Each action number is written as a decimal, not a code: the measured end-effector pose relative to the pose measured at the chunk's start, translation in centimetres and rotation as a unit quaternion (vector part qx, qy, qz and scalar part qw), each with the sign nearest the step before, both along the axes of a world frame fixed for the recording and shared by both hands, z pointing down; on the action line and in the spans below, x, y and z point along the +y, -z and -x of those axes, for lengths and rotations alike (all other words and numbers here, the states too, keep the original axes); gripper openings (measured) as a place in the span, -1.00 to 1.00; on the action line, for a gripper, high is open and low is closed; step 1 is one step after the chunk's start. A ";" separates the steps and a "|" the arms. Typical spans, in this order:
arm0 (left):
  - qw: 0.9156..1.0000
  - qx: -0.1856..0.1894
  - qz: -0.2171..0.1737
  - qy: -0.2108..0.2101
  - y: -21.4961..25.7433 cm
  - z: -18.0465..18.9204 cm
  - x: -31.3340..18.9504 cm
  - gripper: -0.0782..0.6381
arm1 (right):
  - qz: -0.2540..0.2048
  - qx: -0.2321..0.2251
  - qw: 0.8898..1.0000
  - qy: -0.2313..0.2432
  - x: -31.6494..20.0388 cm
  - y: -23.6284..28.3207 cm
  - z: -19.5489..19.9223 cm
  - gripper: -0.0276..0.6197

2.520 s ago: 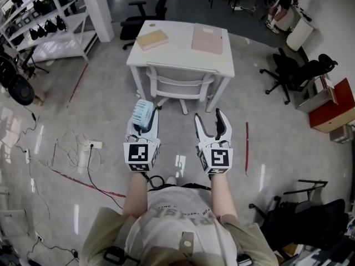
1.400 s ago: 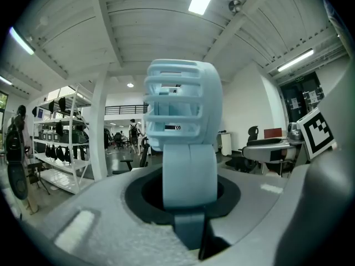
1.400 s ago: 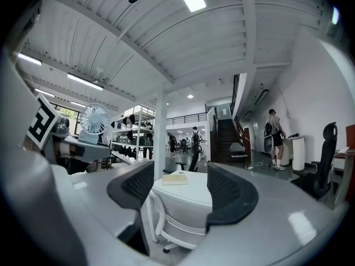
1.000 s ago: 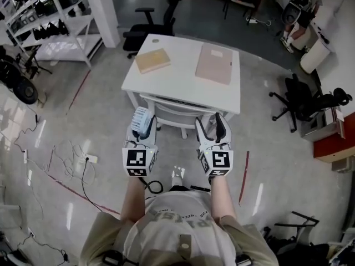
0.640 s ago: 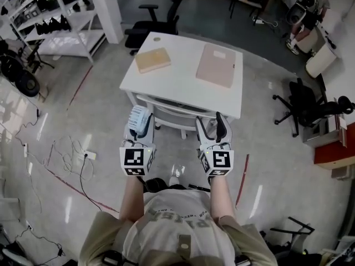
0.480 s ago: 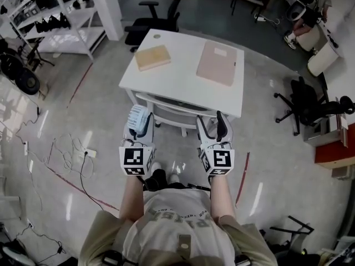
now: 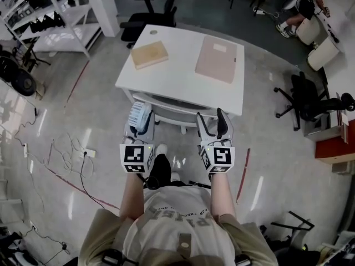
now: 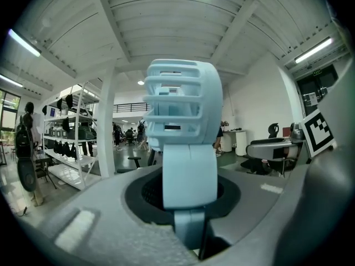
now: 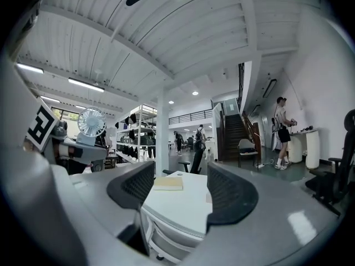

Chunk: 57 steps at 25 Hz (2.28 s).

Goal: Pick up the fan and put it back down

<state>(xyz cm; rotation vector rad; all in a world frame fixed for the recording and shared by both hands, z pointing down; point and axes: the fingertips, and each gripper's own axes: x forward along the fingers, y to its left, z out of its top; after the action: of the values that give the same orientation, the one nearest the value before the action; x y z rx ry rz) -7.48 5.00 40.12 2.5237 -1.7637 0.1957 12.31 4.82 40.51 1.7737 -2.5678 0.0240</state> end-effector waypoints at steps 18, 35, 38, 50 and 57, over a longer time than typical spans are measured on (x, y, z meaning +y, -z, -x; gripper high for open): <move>0.998 0.012 0.017 -0.066 -1.1 0.5 -13.2 -0.53 | 0.016 0.005 0.999 -0.042 -11.2 -1.3 1.2 -0.07; 0.992 0.009 0.023 -0.127 -1.5 2.4 -24.5 -0.53 | 0.006 -0.012 0.995 -0.095 -20.2 -0.6 3.6 -0.07; 0.990 0.011 0.024 -0.135 -1.7 2.5 -25.7 -0.53 | 0.004 -0.007 0.995 -0.100 -21.1 -0.5 3.9 -0.07; 0.989 0.021 0.043 -0.137 -3.2 1.1 -28.7 -0.53 | 0.018 0.007 0.993 -0.113 -23.5 -1.0 2.5 -0.07; 0.984 -0.006 0.067 -0.165 -4.7 -1.6 -30.1 -0.53 | 0.023 0.019 0.995 -0.095 -25.4 -1.3 1.1 -0.07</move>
<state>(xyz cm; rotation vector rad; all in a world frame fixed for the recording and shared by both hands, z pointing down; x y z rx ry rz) -5.88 -25.10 44.84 2.7004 -1.2744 0.3316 11.23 -20.60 41.79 1.9750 -2.3439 0.0531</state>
